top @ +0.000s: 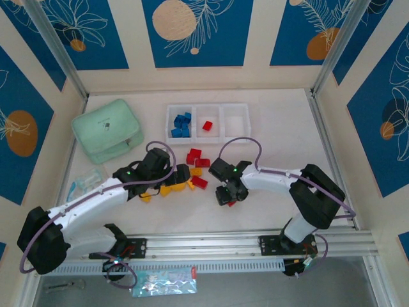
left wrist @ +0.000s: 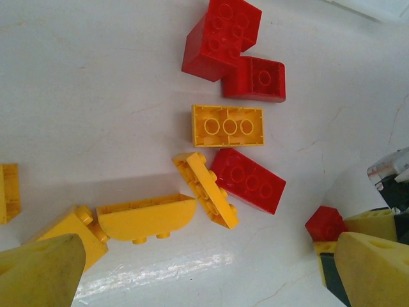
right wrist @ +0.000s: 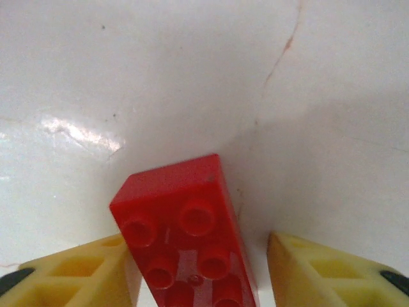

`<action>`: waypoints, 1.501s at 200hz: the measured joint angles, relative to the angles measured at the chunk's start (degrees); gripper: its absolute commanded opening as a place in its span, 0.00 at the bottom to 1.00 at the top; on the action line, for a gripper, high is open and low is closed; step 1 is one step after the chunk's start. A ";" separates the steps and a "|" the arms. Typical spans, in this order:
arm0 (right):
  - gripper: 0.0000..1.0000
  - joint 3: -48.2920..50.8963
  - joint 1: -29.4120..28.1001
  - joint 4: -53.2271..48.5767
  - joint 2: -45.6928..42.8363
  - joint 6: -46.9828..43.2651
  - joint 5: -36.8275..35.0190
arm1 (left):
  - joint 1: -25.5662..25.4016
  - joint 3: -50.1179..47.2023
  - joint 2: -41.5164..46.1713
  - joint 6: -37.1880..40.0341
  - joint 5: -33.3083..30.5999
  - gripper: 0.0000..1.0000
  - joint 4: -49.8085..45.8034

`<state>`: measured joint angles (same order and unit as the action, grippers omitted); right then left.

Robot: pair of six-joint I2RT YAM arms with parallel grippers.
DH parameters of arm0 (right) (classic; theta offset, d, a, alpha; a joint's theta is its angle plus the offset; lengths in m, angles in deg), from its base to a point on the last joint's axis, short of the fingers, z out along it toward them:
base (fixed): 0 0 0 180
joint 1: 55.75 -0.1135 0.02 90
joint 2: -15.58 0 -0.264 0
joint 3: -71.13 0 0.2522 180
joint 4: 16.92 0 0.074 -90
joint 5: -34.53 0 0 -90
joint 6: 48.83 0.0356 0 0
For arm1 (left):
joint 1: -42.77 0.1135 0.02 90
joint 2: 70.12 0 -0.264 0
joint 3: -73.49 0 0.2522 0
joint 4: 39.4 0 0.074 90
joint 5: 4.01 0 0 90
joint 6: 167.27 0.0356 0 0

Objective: Sort the legos into containers by color
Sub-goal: Pick up the lego from the bottom-center of the table, then place the lego in the container.

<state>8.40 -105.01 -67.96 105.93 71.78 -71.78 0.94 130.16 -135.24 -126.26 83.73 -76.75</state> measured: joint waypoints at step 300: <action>0.36 -58.53 19.28 -0.55 32.20 -10.27 2.58 | 13.14 11.47 -6.40 10.19 3.67 1.00 -0.37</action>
<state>-50.13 -85.73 -68.50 138.13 61.51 -69.20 14.08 141.64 -141.64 -116.07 87.40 -77.12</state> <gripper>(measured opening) 0.317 0.996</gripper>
